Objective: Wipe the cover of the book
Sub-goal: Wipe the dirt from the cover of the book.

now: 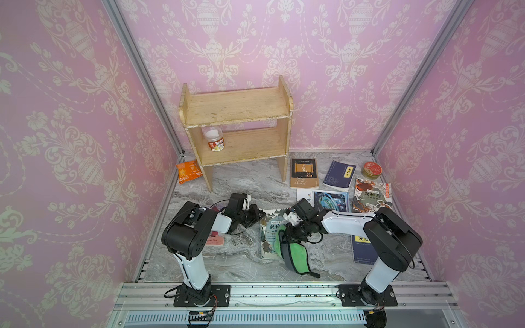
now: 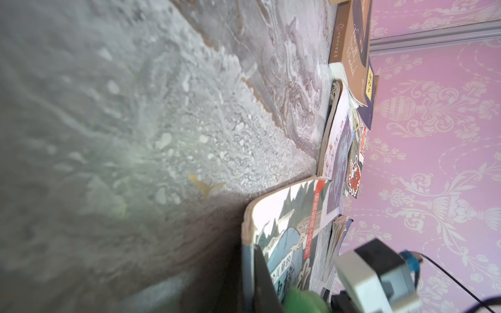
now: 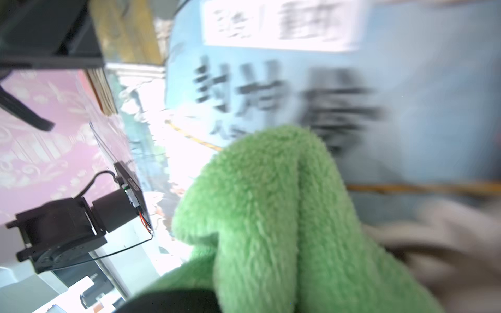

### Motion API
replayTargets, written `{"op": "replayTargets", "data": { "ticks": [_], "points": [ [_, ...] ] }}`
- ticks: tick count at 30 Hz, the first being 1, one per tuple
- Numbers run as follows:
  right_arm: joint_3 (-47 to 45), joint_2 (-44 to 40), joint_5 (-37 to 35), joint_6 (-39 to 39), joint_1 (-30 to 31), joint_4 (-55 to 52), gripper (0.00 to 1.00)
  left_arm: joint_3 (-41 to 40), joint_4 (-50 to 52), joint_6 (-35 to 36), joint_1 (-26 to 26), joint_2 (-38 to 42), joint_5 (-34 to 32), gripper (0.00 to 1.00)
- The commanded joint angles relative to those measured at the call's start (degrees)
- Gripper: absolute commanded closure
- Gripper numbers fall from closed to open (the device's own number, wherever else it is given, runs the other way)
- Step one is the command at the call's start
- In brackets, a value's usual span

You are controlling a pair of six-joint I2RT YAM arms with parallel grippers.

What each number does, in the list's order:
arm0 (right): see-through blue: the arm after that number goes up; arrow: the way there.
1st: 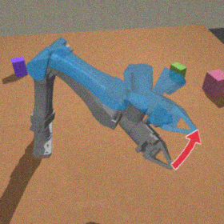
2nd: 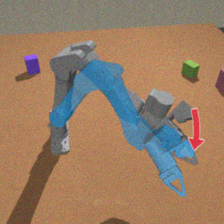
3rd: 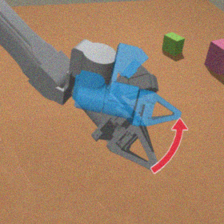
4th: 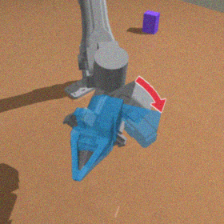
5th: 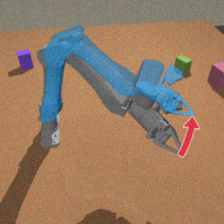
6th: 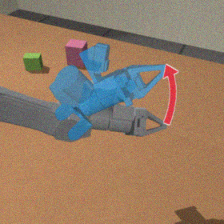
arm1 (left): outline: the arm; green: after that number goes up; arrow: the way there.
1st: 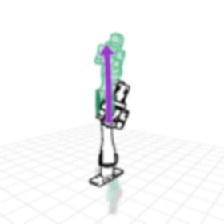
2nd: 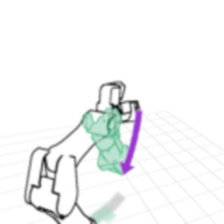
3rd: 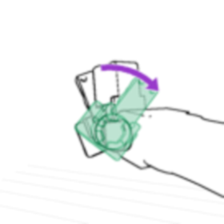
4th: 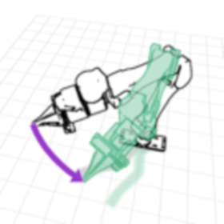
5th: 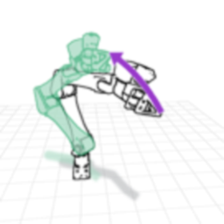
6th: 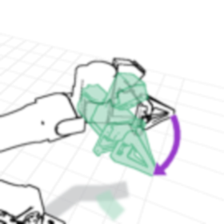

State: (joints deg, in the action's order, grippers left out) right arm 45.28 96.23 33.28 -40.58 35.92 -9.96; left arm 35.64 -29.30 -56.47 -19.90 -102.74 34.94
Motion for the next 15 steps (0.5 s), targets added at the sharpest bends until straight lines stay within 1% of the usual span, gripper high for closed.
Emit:
{"op": "replayTargets", "data": {
  "ticks": [1, 5, 7, 10, 11, 12, 13, 15],
  "points": [
    [-5.2, -1.0, -6.3, 3.2, -3.2, -8.3, 1.0, 3.7, 6.0, 1.3, 1.1, -1.5, 1.5, 1.0],
    [-8.0, -2.8, -7.1, 1.7, -4.4, -7.3, 1.0, 9.3, 12.8, 5.3, 1.6, -2.6, 0.6, 1.0],
    [-9.2, -3.2, -6.9, 0.3, -4.5, -5.6, 1.0, 11.3, 14.0, 6.5, 2.3, -3.9, 0.7, 1.0],
    [-10.4, -2.8, -6.6, -1.6, -4.5, -3.3, 1.0, 13.3, 14.5, 6.0, 2.4, -5.7, 1.4, 1.0],
    [-10.5, -2.6, -6.6, -2.2, -4.5, -2.9, 1.0, 13.2, 13.7, 5.0, 2.2, -5.9, 2.3, 0.97],
    [-10.7, -2.5, -6.5, -2.9, -4.5, -2.1, 1.0, 12.5, 12.6, 3.8, 2.0, -5.8, 3.3, 0.83],
    [-11.0, -2.4, -6.2, -3.9, -4.5, -1.1, 1.0, 11.3, 11.5, 2.8, 1.7, -5.2, 3.9, 0.71],
    [-11.5, -2.2, -6.1, -5.7, -4.5, 0.7, 1.0, 8.5, 10.9, 1.8, 1.0, -3.0, 4.7, 0.57]
  ]
}}
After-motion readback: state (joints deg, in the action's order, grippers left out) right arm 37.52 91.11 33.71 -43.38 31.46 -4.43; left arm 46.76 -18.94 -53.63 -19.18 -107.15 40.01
